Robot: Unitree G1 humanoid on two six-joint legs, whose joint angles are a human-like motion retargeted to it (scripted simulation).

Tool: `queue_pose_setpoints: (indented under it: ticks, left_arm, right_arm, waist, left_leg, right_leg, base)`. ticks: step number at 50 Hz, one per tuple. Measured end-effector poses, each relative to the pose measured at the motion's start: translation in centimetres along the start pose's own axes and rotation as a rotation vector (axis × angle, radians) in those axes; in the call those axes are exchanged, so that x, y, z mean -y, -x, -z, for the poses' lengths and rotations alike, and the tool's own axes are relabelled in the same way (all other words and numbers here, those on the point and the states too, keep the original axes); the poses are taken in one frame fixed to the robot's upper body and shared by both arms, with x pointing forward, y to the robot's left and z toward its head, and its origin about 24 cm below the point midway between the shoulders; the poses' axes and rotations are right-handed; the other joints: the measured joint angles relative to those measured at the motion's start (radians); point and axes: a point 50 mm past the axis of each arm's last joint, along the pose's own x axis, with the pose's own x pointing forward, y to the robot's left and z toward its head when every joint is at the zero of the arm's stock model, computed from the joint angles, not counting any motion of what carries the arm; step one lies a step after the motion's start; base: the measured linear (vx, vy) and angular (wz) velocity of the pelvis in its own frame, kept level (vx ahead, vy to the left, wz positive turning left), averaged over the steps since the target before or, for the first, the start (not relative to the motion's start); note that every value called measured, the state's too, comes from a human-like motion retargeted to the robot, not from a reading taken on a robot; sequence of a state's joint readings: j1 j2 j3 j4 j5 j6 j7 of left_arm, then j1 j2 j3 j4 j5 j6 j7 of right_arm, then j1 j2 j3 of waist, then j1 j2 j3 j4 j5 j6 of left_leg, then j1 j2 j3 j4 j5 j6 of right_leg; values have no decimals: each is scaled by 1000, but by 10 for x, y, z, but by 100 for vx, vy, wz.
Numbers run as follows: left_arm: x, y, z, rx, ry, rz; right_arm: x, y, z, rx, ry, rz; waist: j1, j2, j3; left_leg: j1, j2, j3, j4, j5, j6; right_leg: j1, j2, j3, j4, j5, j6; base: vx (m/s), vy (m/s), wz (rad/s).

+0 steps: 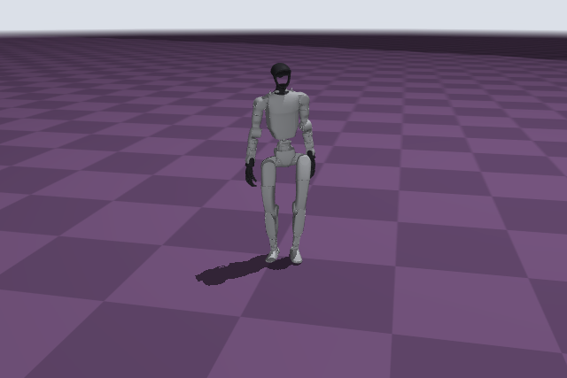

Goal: Walk run

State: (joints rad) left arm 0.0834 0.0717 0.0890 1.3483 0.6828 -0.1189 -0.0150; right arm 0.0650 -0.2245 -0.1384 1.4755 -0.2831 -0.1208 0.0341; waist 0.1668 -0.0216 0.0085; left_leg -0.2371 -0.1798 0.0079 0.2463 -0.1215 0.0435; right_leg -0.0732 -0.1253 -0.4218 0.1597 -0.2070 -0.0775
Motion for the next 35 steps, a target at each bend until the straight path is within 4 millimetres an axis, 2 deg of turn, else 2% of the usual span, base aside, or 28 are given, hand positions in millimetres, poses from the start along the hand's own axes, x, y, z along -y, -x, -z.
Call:
queue_pose_setpoints:
  ticks: [6, 8, 10, 12, 15, 16, 18, 20, 23, 25, 26, 30, 33, 35]
  left_arm:
    - [13, 6, 27, -85, 54, 19]
    - [17, 7, 34, -115, 63, 22]
    - [19, 8, 38, -132, 68, 25]
    - [21, 8, 38, -137, 76, 41]
    - [18, 7, 32, -122, 85, 45]
    - [16, 6, 29, -112, 74, 39]
    - [13, 5, 25, -96, 54, 28]
    - [14, 5, 24, -83, 45, 20]
    - [12, 4, 19, -54, 42, 3]
    - [9, 3, 15, -34, 38, -12]
    - [6, 3, 13, -22, 41, -19]
    - [-1, 1, 3, 17, 75, -36]
    - [0, 0, -4, 38, 117, -65]
    - [3, 1, -4, 39, 144, -102]
  right_arm:
    - [-5, 0, 3, -11, 46, 7]
    - [-10, 1, 6, -10, 31, -6]
    - [-13, 1, 8, -7, 16, -19]
    - [-13, 1, 7, -3, 20, -16]
    - [-16, 0, 0, 18, 35, -1]
    - [-17, 0, -1, 19, 24, -6]
    - [-20, 0, 3, 8, 2, -20]
    - [-26, 1, 11, -13, -12, -33]
    - [-32, 3, 17, -19, -15, -41]
    - [-33, 3, 21, -24, -15, -44]
    - [-33, 4, 21, -27, -14, -50]
    - [-35, 4, 25, -53, -19, -69]
    - [-35, 4, 24, -61, -39, -68]
    - [-34, 3, 21, -56, -38, -64]
  waist:
    - [-50, 12, -49]
    - [-44, 16, -62]
    - [-27, 36, -64]
    - [-22, 49, -71]
    - [-11, 53, -76]
    - [-23, 45, -70]
    - [-38, 34, -66]
    - [-38, 30, -73]
    - [-61, 28, -65]
    - [-82, 20, -57]
    - [-82, 17, -52]
    - [-36, -11, -37]
    - [-13, -25, -17]
    - [-14, -27, -5]
  left_leg:
    - [78, 42, 190, 77, -5, 0]
    - [108, 54, 216, 54, -36, 26]
    - [118, 39, 101, 4, -48, 67]
    - [94, 32, 21, 22, -48, 80]
    - [51, 39, -40, 39, -33, 69]
    - [59, 27, -68, 23, -18, 70]
    - [74, -1, -137, -4, 13, 75]
    - [85, -15, -205, -23, 38, 80]
    - [100, -27, -305, -40, 65, 73]
    - [108, -46, -374, -49, 80, 63]
    - [108, -48, -390, -51, 82, 55]
    - [83, -68, -423, -39, 93, 6]
    - [63, -87, -447, -22, 107, -40]
    - [45, -82, -406, -11, 111, -60]
  right_leg:
    - [83, 12, -235, -45, -34, 12]
    - [106, 15, -294, -33, -49, 26]
    - [125, 20, -347, 16, -62, 48]
    - [99, -17, -350, 135, -48, 83]
    - [-39, -81, -172, 389, -10, 68]
    - [-75, -77, -84, 435, -16, 91]
    - [-116, -34, 99, 452, -27, 152]
    - [-114, 21, 241, 396, -46, 168]
    - [-77, 73, 374, 264, -60, 132]
    - [-45, 110, 466, 176, -22, 153]
    - [-33, 114, 468, 152, -6, 127]
    - [-4, 106, 331, 100, -34, 22]
    - [17, 93, 275, 68, -47, 11]
    - [38, 87, 215, 37, -53, -1]
  base:
    - [4, 8, 190]
    - [9, 12, 139]
    - [7, 8, 131]
    - [7, 13, 110]
    - [-7, 6, 112]
    - [-10, 3, 203]
    - [0, 0, 219]
    - [10, -3, 197]
    - [3, -6, 218]
    - [-3, -11, 230]
    - [-5, -12, 199]
    - [-10, -11, 146]
    - [-21, -9, 160]
    - [-19, -8, 172]
